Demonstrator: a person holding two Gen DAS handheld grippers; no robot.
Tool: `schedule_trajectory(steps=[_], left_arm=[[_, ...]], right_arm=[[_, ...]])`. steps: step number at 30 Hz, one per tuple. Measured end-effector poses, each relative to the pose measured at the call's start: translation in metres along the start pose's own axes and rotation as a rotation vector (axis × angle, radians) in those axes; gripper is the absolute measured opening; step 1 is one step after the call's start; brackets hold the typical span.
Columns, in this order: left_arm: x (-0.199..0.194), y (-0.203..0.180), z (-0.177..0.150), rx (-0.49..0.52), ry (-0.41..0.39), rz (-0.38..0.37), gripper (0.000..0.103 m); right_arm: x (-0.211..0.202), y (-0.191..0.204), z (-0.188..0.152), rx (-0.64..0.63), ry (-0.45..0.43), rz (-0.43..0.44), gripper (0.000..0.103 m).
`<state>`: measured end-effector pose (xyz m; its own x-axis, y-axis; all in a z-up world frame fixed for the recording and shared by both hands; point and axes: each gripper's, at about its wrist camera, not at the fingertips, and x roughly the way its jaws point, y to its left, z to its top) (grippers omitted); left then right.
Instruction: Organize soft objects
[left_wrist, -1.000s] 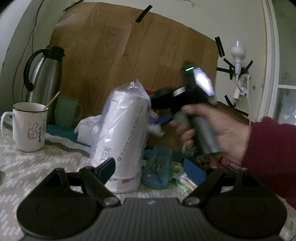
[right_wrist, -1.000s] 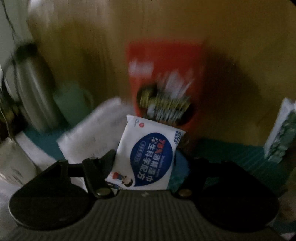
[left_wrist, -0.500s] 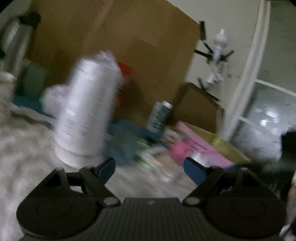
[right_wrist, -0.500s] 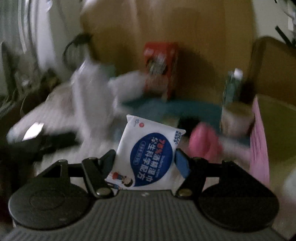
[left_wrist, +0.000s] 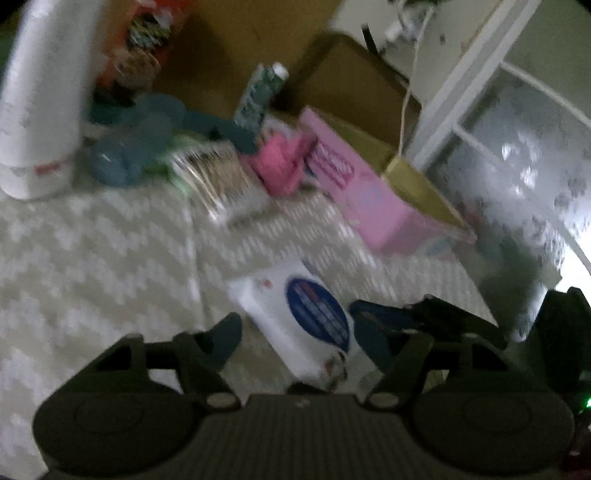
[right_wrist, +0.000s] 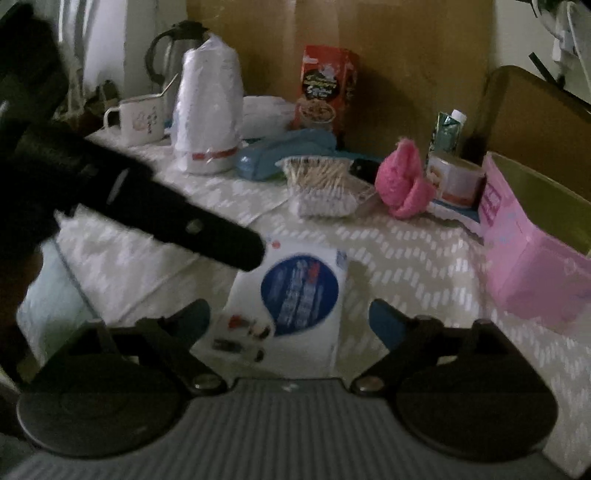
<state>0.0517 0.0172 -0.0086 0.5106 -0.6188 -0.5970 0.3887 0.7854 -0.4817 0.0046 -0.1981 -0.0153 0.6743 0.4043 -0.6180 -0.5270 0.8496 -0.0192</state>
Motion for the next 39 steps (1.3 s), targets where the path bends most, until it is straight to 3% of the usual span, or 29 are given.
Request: schedule_trajectory(steps=[1,3,6,10,13,17,22,27,30,33,37,39], left_arm=[[0.002,-0.006,-0.002,0.025,-0.015,0.012,0.063],[0.01,-0.018,-0.003,0.066,-0.02,0.057,0.063],[0.011,-0.03,0.004,0.084,-0.022,0.063,0.058],[0.005,-0.059,0.029,0.168,-0.097,0.019,0.057],[0.015,-0.091,0.06,0.249,-0.148,-0.007,0.057],[0.051,-0.123,0.097,0.313,-0.177,-0.065,0.057],[0.118,-0.154,0.123,0.334,-0.157,-0.062,0.057],[0.156,-0.159,0.126,0.315,-0.142,0.041,0.063],[0.139,-0.147,0.121,0.289,-0.152,0.004,0.067],[0.108,-0.137,0.109,0.303,-0.208,-0.019,0.066],[0.062,-0.116,0.082,0.341,-0.27,-0.026,0.066],[0.043,-0.099,0.066,0.336,-0.281,-0.009,0.066]], right_arm=[[-0.002,-0.003,-0.004,0.017,-0.008,0.019,0.091],[-0.004,-0.007,-0.008,0.061,-0.032,0.054,0.075],[-0.006,-0.003,-0.01,0.071,-0.055,0.023,0.068],[-0.023,-0.013,-0.009,0.106,-0.15,-0.025,0.068],[-0.04,-0.024,0.002,0.079,-0.265,-0.123,0.068],[-0.05,-0.059,0.018,0.098,-0.348,-0.255,0.068],[-0.039,-0.119,0.03,0.222,-0.342,-0.341,0.068],[-0.012,-0.154,0.032,0.273,-0.312,-0.419,0.075],[-0.001,-0.164,0.029,0.295,-0.292,-0.464,0.078],[-0.013,-0.167,0.02,0.344,-0.344,-0.407,0.087],[-0.027,-0.134,0.013,0.314,-0.402,-0.415,0.086],[-0.033,-0.118,0.009,0.322,-0.431,-0.38,0.082]])
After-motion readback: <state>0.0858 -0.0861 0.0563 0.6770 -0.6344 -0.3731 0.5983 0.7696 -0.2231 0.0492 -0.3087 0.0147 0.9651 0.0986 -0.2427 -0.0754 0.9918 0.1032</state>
